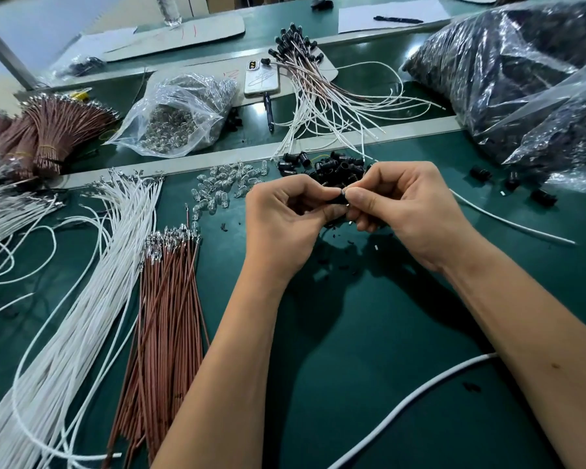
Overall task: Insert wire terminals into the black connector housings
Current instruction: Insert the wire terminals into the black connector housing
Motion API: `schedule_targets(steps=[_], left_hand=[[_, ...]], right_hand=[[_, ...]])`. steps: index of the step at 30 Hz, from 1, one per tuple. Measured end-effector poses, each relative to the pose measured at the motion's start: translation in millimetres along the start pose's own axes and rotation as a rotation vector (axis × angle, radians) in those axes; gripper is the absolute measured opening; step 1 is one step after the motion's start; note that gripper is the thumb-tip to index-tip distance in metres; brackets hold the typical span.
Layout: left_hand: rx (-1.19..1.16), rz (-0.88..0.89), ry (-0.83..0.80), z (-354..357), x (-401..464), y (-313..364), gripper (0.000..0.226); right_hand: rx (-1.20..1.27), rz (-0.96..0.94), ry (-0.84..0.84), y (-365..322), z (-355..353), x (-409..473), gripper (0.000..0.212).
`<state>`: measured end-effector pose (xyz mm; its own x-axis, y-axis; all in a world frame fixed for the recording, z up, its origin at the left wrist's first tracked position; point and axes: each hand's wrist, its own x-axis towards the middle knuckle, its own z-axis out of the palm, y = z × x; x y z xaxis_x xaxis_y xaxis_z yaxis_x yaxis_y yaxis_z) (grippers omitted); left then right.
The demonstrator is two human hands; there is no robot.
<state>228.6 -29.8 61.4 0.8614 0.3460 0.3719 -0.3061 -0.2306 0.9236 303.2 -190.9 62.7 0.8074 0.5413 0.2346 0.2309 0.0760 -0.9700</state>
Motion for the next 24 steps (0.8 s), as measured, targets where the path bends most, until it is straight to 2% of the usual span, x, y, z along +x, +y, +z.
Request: schedule_targets(steps=[10, 24], left_hand=[[-0.16, -0.076, 0.087, 6, 0, 5, 0.021], [-0.122, -0.086, 0.114, 2, 1, 8, 0.022]], right_hand=[[-0.278, -0.238, 0.182, 0, 12, -2, 0.015], [-0.358, -0.26, 0.192, -2, 16, -3, 0.013]])
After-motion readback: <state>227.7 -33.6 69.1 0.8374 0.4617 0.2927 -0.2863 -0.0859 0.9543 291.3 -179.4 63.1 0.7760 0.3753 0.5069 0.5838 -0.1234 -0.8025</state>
